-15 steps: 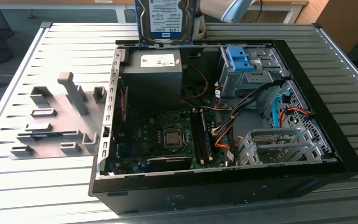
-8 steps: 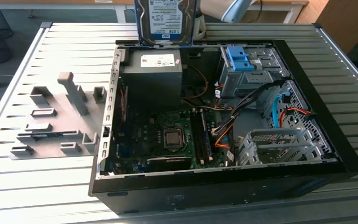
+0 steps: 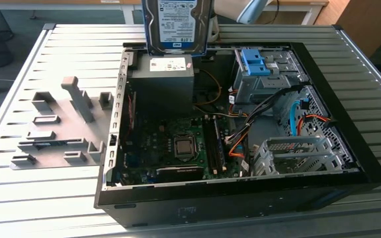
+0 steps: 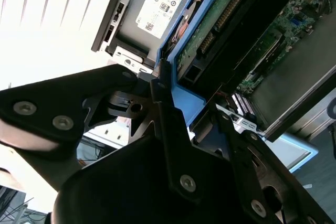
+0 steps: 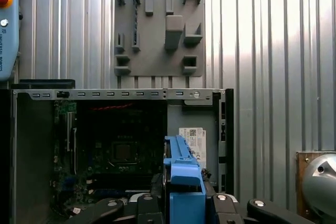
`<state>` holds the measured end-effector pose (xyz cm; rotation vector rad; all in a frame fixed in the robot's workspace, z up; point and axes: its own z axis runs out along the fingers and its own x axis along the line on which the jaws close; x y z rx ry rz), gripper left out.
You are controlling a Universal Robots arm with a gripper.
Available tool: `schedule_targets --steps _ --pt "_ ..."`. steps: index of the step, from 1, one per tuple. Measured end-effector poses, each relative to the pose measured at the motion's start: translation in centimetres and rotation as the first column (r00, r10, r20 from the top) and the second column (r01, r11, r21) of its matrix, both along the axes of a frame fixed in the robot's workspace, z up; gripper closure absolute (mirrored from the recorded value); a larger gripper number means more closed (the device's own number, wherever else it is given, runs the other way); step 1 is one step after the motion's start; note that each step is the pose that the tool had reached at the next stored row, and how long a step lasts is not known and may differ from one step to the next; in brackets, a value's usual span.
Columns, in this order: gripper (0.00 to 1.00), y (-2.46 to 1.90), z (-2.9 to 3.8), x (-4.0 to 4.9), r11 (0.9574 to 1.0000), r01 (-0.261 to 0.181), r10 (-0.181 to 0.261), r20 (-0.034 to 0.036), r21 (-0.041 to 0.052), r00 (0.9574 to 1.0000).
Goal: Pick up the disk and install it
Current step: 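Pick up the disk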
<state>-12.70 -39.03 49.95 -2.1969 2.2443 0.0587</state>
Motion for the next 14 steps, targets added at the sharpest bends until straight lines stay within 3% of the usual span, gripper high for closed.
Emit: schedule_targets --steps 11,14 --pt "0.63 -2.08 -0.07 0.03 1.0000 0.002 -0.002 0.0001 -0.0036 1.0000" --pt "0.63 -2.16 -0.08 0.04 1.0000 0.002 -0.002 0.0001 -0.0045 1.0000"
